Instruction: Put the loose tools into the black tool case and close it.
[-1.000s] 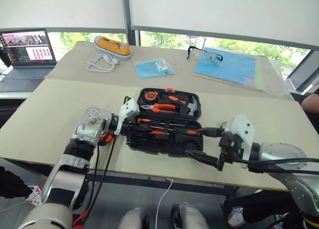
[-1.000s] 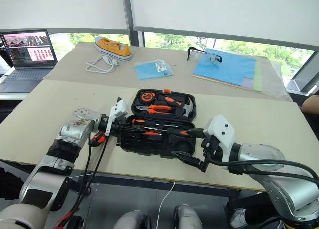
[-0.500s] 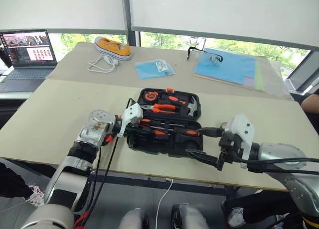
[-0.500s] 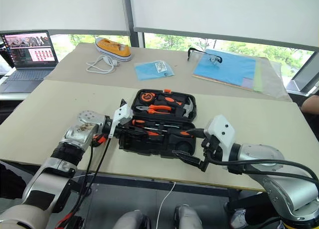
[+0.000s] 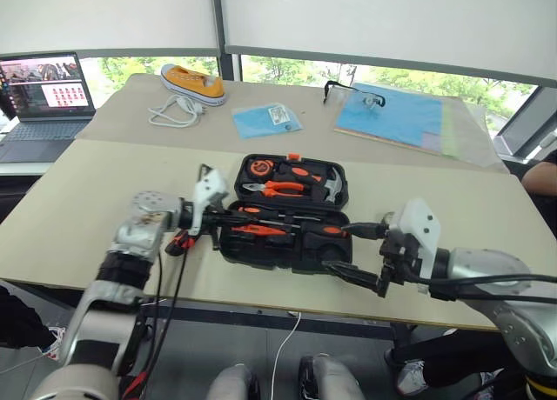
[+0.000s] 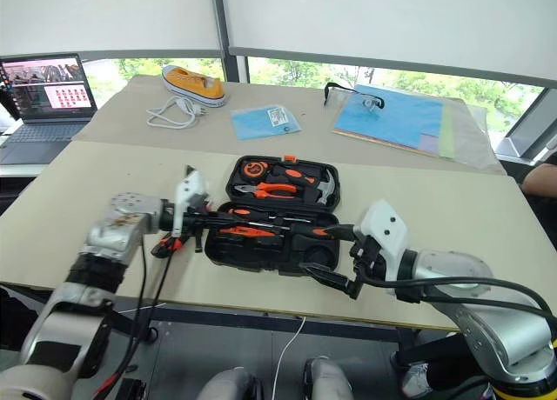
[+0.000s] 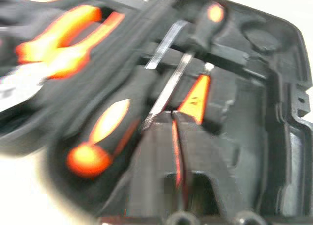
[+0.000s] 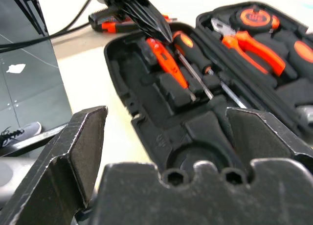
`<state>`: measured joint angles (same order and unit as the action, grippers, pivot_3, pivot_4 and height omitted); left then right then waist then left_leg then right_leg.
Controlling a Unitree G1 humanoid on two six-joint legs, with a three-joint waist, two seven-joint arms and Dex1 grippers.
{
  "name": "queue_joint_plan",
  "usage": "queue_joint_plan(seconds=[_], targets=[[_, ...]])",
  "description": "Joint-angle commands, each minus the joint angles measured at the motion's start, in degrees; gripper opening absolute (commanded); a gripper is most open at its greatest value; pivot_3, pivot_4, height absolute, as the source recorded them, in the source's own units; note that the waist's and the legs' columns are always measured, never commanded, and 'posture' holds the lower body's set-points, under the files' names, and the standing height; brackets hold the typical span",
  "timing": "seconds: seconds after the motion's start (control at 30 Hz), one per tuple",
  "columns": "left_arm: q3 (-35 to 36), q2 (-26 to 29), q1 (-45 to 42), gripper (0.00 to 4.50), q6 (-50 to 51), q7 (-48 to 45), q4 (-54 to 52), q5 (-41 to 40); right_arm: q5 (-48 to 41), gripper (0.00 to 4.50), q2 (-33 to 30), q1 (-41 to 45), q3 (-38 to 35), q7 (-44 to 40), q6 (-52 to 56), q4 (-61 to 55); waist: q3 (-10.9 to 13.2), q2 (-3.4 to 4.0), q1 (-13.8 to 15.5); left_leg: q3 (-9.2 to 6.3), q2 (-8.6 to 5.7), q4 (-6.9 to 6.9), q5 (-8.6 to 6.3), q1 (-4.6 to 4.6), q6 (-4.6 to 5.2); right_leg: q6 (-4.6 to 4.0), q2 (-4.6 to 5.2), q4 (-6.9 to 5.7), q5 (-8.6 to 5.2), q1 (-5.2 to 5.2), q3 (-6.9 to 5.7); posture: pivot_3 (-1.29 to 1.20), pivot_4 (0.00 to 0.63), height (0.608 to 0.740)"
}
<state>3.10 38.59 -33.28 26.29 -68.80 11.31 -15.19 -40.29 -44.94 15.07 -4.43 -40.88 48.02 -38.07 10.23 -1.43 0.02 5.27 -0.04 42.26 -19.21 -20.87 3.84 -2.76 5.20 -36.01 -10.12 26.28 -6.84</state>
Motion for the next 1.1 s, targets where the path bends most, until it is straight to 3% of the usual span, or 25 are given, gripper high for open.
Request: queue_joint_plan(seconds=[0.03,0.13,0.2,0.3,0.43,0.77,0.9,1.0,1.1], targets=[[12.18,5.44,13.23,2.63,7.36,5.91,-15.61,-3.7,-0.11,4.5,0.04,4.01,2.29,-4.28,-2.63,3.1,0.0,0.0,-0.71,-0.01,0.0,-0.09,0.0,0.06,-0.01,0.0,0.02,0.04,-0.01,-0.02,0.02,0.0,0.15,0.718],[20.52,7.36,28.65,3.73,9.94,9.46,-25.01,-2.86,1.6,4.5,0.37,7.0,4.88,-7.41,-4.69,6.64,0.02,0.02,-0.57,-0.06,0.0,-0.22,0.0,0.09,-0.02,-0.02,0.03,0.08,-0.03,-0.04,-0.02,0.0,0.15,0.718],[22.65,7.61,33.63,4.44,10.75,12.38,-27.82,-2.1,2.3,4.5,0.66,8.17,5.79,-8.74,-5.67,8.27,0.03,0.05,-0.23,-0.04,-0.01,-0.29,0.0,0.13,-0.04,-0.03,0.09,0.14,-0.06,-0.06,-0.02,0.0,0.15,0.718],[25.19,7.08,36.28,4.44,12.52,15.33,-31.02,-3.7,3.38,4.5,1.36,9.84,7.49,-10.53,-7.05,10.55,0.03,0.05,1.52,-0.13,-0.03,-0.27,0.01,0.1,-0.07,0.06,0.13,0.15,-0.12,-0.08,-0.11,0.0,0.15,0.718],[22.14,7.43,33.06,4.44,14.65,18.84,-31.26,-4.18,3.75,4.5,1.85,10.68,8.53,-12.25,-7.54,11.4,0.03,0.05,2.21,-0.17,-0.07,-0.25,-0.03,0.06,-0.24,0.31,0.22,0.17,-0.24,-0.11,-0.11,0.0,0.15,0.718],[2.0,8.43,16.39,4.44,20.36,21.22,-17.7,1.08,3.33,4.5,1.51,8.45,7.24,-10.11,-6.26,7.72,0.03,0.05,1.97,-0.09,-0.05,-0.29,0.09,0.09,-0.21,-0.1,0.08,0.0,-0.03,-0.06,-0.15,0.0,0.15,0.718],[-2.22,7.14,13.17,4.44,22.81,21.71,-14.4,1.18,2.02,4.5,1.16,7.04,6.02,-8.97,-5.17,5.49,0.02,0.06,1.89,-0.07,-0.05,-0.3,0.09,0.09,-0.2,-0.09,0.07,0.02,-0.04,-0.08,-0.15,0.0,0.15,0.718],[-3.08,6.62,13.04,3.76,22.24,21.29,-13.37,0.77,2.25,4.5,0.78,5.92,5.46,-8.09,-5.04,4.25,0.0,0.09,2.01,-0.05,-0.05,-0.29,0.09,0.14,-0.21,-0.03,0.11,0.01,-0.08,-0.1,-0.12,0.0,0.15,0.718],[-1.55,5.38,12.26,2.68,20.56,22.24,-11.11,0.5,2.72,4.5,0.25,5.05,4.96,-7.66,-5.21,3.59,-0.07,0.18,2.1,-0.05,-0.05,-0.29,0.09,0.18,-0.21,0.1,0.12,0.01,-0.16,-0.13,-0.08,0.0,0.15,0.718]])
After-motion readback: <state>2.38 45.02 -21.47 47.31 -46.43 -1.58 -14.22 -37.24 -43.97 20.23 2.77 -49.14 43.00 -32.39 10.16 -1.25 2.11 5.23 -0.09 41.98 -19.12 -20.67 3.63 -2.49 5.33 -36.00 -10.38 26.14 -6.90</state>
